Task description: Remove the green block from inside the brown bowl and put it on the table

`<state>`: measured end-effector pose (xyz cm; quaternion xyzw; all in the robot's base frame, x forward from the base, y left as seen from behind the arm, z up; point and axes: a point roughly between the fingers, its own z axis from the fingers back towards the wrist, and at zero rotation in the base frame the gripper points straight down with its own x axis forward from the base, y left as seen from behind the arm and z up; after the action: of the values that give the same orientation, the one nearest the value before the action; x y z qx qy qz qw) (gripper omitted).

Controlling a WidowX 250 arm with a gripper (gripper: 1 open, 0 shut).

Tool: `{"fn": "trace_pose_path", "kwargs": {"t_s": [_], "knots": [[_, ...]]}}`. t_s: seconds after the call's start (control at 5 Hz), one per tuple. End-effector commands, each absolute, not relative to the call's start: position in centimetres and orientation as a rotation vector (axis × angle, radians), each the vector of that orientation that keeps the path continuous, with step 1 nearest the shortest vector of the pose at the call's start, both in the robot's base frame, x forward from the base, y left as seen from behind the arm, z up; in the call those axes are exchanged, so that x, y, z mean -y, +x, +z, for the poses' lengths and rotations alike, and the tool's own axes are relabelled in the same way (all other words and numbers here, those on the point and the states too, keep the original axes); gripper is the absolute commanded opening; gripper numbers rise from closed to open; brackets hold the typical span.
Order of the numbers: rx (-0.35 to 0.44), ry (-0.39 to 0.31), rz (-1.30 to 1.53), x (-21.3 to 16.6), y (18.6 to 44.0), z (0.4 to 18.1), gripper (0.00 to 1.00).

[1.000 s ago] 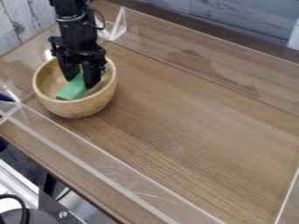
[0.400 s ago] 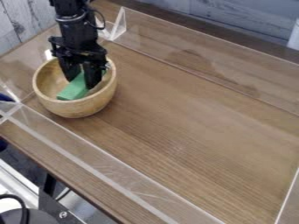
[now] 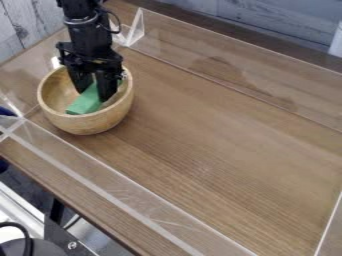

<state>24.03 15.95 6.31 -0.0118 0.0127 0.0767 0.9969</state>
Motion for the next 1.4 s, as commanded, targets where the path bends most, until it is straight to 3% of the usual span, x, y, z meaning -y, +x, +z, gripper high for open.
{"fn": "trace_pose_path", "kwargs": {"t_s": [0.0, 1.2], "knots": [[0.051, 0.018, 0.167, -16.87, 24.82, 8.65, 0.00], [0.060, 0.005, 0.177, -16.59, 25.01, 9.33, 0.00]]}}
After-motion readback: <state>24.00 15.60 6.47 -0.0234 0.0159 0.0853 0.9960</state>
